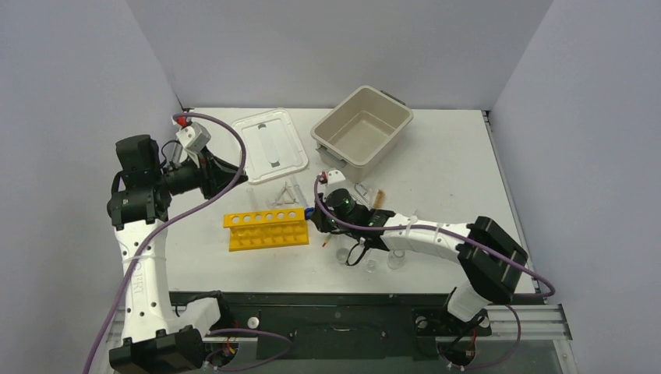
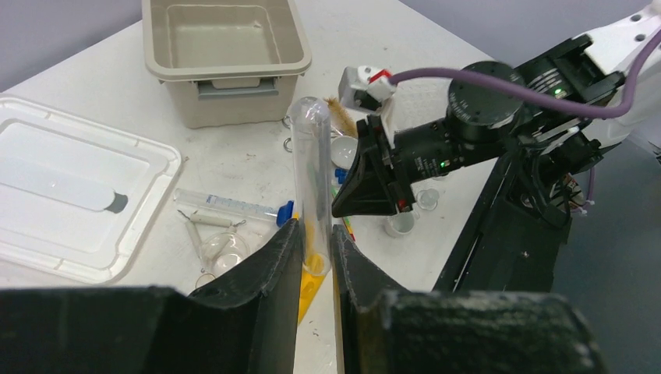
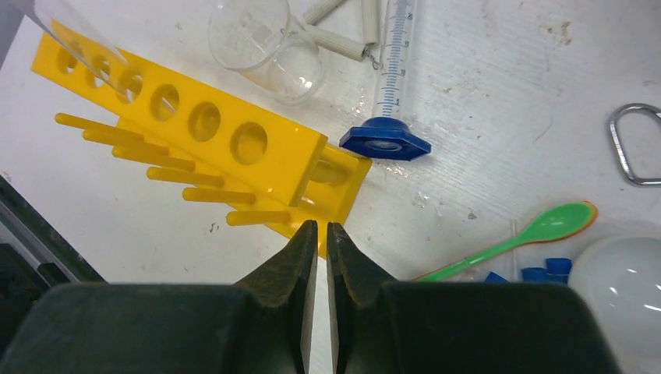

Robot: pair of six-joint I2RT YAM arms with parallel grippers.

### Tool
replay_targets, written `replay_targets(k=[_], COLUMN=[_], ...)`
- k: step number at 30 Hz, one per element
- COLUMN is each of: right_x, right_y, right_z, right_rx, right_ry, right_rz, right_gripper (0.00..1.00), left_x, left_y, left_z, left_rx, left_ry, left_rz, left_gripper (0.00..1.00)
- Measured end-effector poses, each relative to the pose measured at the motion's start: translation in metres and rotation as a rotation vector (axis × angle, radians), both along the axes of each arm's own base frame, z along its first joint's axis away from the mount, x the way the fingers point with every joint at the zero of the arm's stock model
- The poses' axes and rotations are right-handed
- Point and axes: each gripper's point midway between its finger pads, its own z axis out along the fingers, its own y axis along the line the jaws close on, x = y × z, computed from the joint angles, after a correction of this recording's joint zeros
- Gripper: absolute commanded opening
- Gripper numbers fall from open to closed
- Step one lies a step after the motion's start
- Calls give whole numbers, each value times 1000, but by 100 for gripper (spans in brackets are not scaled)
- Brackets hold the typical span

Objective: Organize the chemistry lab equipment
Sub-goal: Adjust the test tube rack at the center of the board, then insert the test tube into the slot of the test tube rack.

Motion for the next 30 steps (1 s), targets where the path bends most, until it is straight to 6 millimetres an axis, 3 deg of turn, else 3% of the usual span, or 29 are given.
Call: replay_targets(k=[1, 6, 11, 15, 18, 23, 30], right_x=[1, -2, -8, -14, -25, -48, -65], right_y=[-3, -19, -22, -2, 14, 46, 67], right_z=[7, 65, 154, 231, 269, 285, 266], right_rx=[3, 74, 217, 374, 461, 496, 463], right_ry=[-13, -101, -214, -283, -309, -298, -256], right_rz=[-10, -34, -13, 58, 130, 251, 341], right_gripper=[10, 48, 54, 58, 60, 61, 60], left_x=[0, -7, -22, -42, -63, -73, -70], left_y=[0, 1, -4, -17, -29, -32, -30], left_z=[-1, -11, -25, -32, -36, -38, -49], left_rx=[3, 32, 76, 117, 148, 173, 180], left_ry=[-1, 7, 13, -21, -59, -87, -43], left_rz=[-1, -17, -72, -152, -209, -228, -211], left_gripper=[0, 1, 1, 1, 1, 0, 0])
